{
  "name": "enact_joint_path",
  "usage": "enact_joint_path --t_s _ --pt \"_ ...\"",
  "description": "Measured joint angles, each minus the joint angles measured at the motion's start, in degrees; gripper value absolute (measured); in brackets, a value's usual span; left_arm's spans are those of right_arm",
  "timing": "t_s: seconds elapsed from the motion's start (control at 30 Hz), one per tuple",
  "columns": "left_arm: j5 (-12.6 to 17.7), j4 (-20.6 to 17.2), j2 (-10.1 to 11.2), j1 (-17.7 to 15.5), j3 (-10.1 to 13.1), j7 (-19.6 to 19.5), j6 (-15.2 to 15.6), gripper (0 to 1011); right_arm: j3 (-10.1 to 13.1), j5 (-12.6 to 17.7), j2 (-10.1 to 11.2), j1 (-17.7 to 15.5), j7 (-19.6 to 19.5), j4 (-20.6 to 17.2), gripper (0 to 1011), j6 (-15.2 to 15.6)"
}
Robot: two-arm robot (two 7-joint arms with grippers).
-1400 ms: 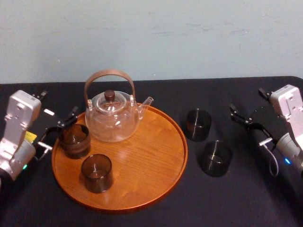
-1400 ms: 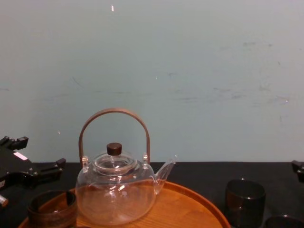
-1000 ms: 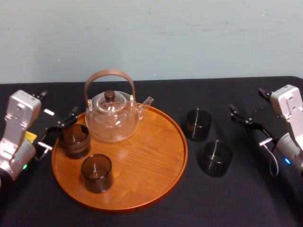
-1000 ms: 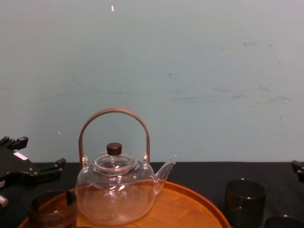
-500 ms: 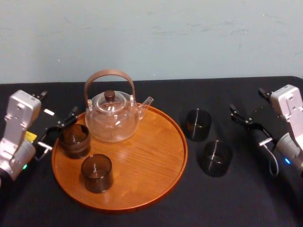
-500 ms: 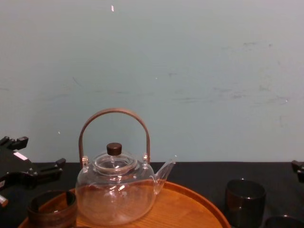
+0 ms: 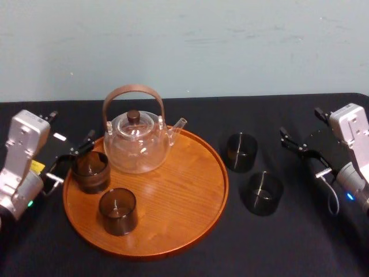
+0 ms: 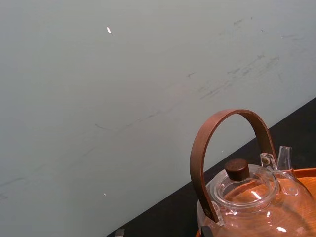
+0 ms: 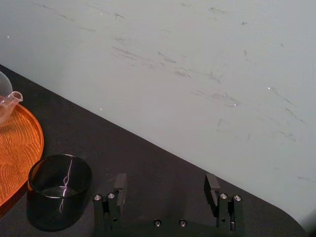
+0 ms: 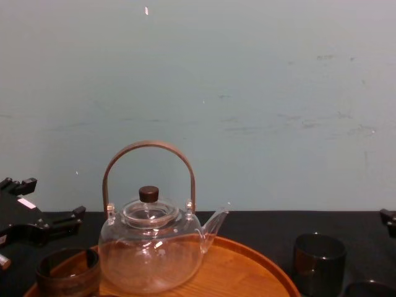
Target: Pick up the glass from the table and place it on the tray.
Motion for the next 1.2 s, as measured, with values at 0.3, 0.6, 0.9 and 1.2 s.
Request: enact_joint_path --t_s 0.3,0.6,0.9,1.2 --pt "0.00 0.00 0.00 0.00 0.00 0.00 0.00 1001 0.00 0.00 0.00 0.00 0.00 0.00 1002 0.00" --pt "0.00 0.00 0.00 0.00 0.00 0.00 0.00 1001 1.06 0.53 0.16 -0.77 1.52 -0.91 1002 0.17" --pt "0.00 0.00 0.00 0.00 0.00 0.00 0.00 1001 4.10 4.30 2.19 -4.30 5.16 -6.03 1002 3.32" --pt "0.00 0.00 0.00 0.00 0.00 0.00 0.00 1001 7.89 8.76 4.97 -9.46 8.48 -12.33 1002 6.96"
